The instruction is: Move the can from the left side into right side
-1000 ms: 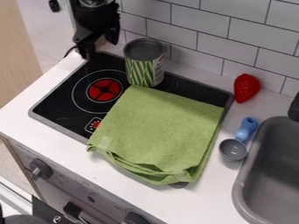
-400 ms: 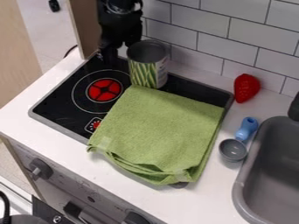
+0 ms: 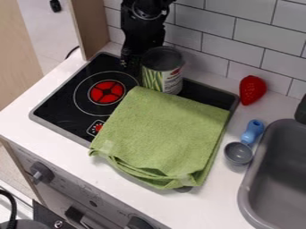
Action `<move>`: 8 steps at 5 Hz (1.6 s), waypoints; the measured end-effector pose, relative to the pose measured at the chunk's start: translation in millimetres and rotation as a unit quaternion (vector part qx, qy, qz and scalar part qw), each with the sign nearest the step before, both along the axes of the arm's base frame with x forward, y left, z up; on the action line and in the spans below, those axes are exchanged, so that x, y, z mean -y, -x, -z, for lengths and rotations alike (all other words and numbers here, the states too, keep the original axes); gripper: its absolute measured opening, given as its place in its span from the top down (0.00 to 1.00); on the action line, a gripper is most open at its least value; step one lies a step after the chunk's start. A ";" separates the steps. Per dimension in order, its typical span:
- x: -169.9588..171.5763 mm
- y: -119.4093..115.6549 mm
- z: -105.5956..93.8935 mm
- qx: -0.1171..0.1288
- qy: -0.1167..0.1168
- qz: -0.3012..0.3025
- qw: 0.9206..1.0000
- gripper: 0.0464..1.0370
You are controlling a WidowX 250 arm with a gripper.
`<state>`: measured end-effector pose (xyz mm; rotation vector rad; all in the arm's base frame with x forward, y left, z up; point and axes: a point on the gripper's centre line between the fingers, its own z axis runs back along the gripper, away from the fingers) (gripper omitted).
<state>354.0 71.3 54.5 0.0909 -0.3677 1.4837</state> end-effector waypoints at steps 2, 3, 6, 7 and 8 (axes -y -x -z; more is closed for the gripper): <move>34.8 -5.6 -1.0 0.019 -0.015 -0.039 0.999 0.04; 44.7 -16.4 6.1 0.033 -0.038 -0.084 0.995 0.04; 52.6 -12.4 -1.7 0.047 -0.042 -0.077 0.995 0.04; 33.2 -7.7 -13.0 0.068 -0.071 -0.062 0.993 0.04; 9.0 -9.0 -18.0 0.117 -0.105 -0.098 0.983 0.04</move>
